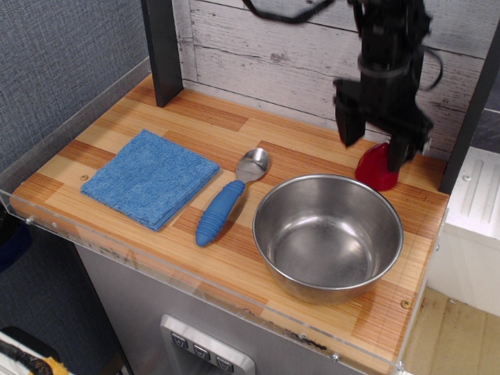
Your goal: Place the beetroot just behind the vessel.
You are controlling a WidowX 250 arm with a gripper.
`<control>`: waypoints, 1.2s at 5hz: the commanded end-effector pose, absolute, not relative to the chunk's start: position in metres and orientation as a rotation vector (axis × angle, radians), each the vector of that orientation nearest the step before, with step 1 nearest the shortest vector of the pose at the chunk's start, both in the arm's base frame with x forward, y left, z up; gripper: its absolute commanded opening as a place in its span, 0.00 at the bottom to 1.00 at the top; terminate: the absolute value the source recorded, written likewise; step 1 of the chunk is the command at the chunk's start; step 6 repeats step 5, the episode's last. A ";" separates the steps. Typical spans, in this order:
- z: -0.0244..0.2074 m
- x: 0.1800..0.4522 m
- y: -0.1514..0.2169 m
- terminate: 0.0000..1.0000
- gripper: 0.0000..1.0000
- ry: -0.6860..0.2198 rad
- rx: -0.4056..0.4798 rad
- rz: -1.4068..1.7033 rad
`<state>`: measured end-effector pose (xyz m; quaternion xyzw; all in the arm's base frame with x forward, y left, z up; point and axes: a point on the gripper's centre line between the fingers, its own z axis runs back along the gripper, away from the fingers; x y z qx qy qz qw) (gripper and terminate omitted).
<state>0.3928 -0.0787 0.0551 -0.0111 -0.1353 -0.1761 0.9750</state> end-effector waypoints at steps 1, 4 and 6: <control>0.115 0.377 -0.069 0.00 1.00 -0.382 -0.014 -0.326; 0.115 0.377 -0.069 0.00 1.00 -0.382 -0.014 -0.326; 0.115 0.377 -0.069 1.00 1.00 -0.382 -0.014 -0.326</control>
